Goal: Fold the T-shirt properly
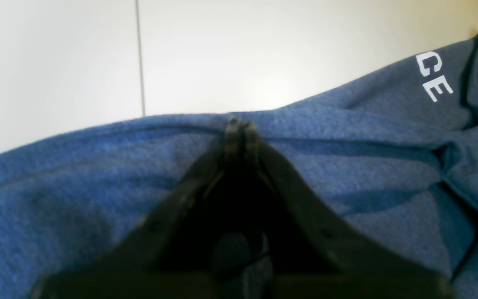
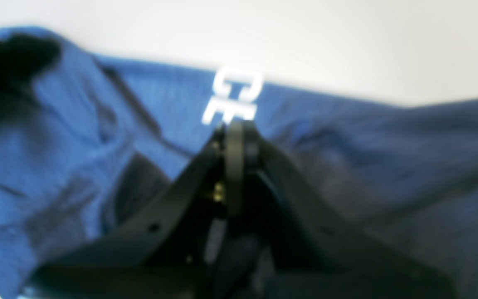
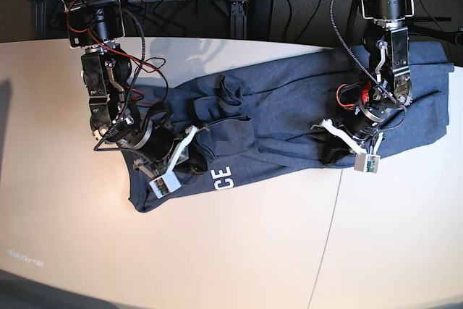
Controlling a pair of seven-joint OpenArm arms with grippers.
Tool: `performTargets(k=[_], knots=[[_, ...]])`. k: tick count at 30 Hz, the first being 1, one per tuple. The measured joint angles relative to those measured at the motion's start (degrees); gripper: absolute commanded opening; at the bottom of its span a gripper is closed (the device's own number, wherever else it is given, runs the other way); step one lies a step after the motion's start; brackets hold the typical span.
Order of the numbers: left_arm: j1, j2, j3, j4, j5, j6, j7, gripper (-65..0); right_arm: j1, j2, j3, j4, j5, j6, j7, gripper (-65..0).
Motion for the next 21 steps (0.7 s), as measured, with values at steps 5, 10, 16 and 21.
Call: performTargets(k=[5,10,16,21], knots=[[0.0,0.0,0.0,0.0,0.0,0.0,0.1,-65.0,0.3,0.2,-0.5,-5.7,-3.0,0.0,5.0,-65.0],[0.2,-0.2,0.0,3.9,0.5,-0.2,3.7,-65.0,0.6,1.7,-0.5,-8.5,-2.3,0.0,7.3,-65.0],[0.0,-0.9,-0.5,8.0,-1.5,-0.2,5.2,-65.0,0.8,5.4,-0.6,-9.1,-1.8,0.0,7.8,-65.0],[0.2,-1.1,-1.8,7.9,-1.6,-0.3,5.6,-65.0,0.8,7.2,-0.5,-9.1,-1.8,0.0,8.1,-65.0]])
